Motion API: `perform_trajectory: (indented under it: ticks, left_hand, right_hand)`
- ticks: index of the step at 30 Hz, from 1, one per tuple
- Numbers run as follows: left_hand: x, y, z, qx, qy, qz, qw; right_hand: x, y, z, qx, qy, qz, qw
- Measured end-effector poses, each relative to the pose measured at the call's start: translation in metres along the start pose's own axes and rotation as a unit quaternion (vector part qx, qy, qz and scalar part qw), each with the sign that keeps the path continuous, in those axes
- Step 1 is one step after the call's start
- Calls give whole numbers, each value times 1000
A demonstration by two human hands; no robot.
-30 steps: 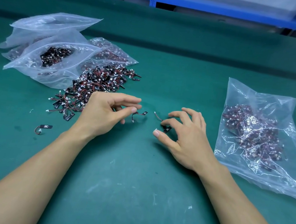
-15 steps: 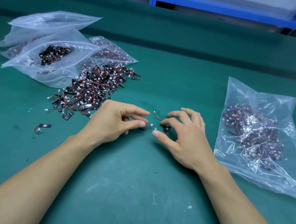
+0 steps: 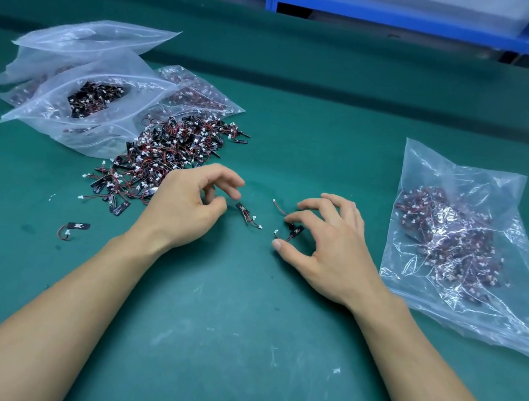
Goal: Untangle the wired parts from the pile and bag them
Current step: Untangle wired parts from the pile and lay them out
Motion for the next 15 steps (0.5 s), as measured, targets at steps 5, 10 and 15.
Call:
perform_trajectory:
  ticks: [5, 10, 15]
  left_hand:
    - [-6, 5, 0, -45, -81, 111, 990]
    - [-18, 0, -1, -51, -135, 163, 976]
    - [-21, 2, 2, -65, -119, 156, 978]
  right_hand:
    - [0, -1, 0, 1, 1, 0, 1000]
    - [0, -1, 0, 1, 0, -2, 1000]
    - [-1, 0, 1, 2, 2, -4, 1000]
Point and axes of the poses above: each hand's wrist, its own z-axis towards the middle knuckle, its own x-axis out of the back of the hand, y = z × x, the point moved 7 cm from there along z, towards the middle knuckle, and after that the axes turned 14 degrees about -x, right-handed, at the moved point
